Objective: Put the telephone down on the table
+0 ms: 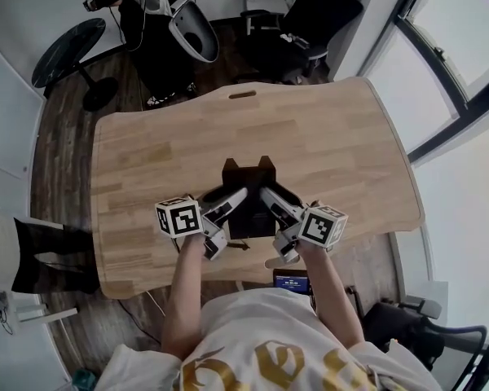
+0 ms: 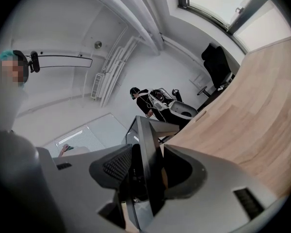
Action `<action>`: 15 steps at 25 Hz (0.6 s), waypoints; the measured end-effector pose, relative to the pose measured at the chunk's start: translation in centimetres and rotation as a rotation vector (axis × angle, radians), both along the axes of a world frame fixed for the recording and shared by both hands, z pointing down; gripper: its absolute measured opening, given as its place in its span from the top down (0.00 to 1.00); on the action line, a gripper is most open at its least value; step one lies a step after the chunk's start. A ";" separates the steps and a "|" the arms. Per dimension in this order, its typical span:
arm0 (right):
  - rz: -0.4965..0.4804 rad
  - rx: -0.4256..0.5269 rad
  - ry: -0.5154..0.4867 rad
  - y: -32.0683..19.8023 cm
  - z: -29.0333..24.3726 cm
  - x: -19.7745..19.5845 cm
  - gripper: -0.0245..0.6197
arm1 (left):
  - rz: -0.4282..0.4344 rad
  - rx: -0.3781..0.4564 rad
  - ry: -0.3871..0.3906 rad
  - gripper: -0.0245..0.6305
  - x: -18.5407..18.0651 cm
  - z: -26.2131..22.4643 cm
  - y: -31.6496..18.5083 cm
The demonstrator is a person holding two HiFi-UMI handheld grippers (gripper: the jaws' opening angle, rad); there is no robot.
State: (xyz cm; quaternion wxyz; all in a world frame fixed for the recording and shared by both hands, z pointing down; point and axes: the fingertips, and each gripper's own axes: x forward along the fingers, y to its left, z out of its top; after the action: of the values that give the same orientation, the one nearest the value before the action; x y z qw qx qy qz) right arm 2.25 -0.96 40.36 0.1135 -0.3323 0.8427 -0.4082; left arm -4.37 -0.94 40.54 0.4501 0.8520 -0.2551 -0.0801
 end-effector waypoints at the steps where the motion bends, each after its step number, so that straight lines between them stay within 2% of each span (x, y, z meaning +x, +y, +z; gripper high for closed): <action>1: -0.001 -0.005 0.000 -0.2 0.2 0.0 0.65 | -0.003 -0.005 0.001 0.64 0.0 0.2 -0.2; 15: -0.020 -0.067 0.012 -2.9 2.9 0.1 0.66 | -0.013 -0.067 0.029 0.64 0.0 3.2 -2.9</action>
State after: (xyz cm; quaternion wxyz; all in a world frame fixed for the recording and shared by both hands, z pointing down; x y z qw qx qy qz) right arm 2.37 -3.87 43.28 0.0932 -0.3297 0.8326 -0.4351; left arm -4.38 -3.81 43.78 0.4814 0.8336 -0.2565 -0.0869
